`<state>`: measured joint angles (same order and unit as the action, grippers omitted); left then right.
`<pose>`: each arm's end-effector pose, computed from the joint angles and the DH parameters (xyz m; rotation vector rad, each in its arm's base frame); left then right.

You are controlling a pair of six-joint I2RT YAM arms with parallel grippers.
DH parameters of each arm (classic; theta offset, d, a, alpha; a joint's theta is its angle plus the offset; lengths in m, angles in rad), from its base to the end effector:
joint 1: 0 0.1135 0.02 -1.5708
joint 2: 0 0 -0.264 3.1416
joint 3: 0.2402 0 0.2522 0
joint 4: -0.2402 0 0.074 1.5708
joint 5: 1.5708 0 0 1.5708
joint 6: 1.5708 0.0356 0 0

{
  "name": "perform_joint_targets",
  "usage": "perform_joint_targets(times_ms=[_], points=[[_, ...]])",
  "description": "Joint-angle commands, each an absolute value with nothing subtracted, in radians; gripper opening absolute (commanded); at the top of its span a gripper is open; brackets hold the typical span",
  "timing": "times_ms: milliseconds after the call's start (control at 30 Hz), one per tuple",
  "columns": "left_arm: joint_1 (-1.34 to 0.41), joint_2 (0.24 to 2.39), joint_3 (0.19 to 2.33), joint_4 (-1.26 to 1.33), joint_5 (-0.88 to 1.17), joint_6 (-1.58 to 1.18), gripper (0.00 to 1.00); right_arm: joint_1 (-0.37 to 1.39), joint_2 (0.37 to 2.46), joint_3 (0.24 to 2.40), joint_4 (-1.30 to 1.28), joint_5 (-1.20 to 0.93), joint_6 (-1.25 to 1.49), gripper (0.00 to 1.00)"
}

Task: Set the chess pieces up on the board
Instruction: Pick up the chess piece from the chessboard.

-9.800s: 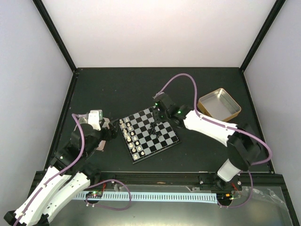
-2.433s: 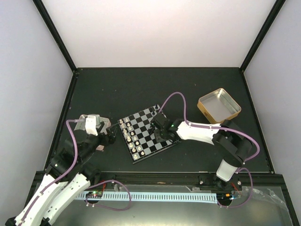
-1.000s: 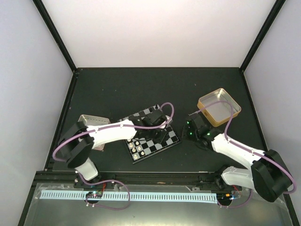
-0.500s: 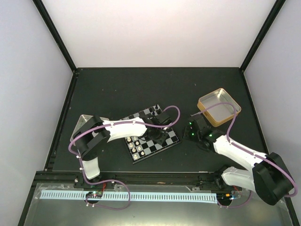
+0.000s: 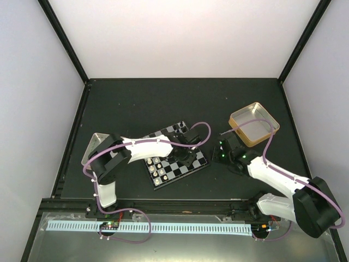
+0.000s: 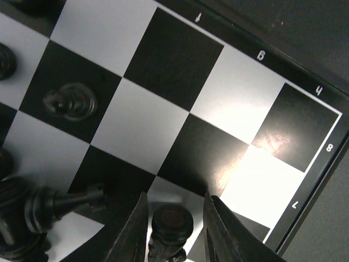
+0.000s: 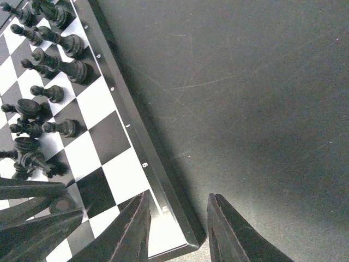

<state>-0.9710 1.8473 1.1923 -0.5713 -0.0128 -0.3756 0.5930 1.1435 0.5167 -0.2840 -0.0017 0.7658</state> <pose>0.2035 -0.2968 0.1627 0.8329 2.7252 -0.2949 0.1753 0.1182 0.1721 0.2214 2.5641 0.5556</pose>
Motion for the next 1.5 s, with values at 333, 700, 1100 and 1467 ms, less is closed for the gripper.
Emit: perform_joint_targets(times_ms=[333, 700, 1100, 1467], points=[[-0.976, 1.877, 1.207, -0.582, -0.031, -0.368, 0.18, 0.587, 1.068, 0.657, -0.390, -0.013, 0.722, 0.31], [-0.976, 1.862, 1.172, -0.580, -0.029, -0.374, 0.20, 0.585, 0.996, 0.695, -0.480, 0.093, 0.744, 0.33], [-0.916, 1.713, 1.095, -0.450, 0.024, -0.416, 0.08, 0.529, 0.867, 0.922, -0.545, 0.219, 0.669, 0.43], [-0.794, 1.410, 1.012, -0.327, 0.066, -0.593, 0.09, 0.511, 1.062, 1.313, -0.555, 0.154, 0.497, 0.54]])
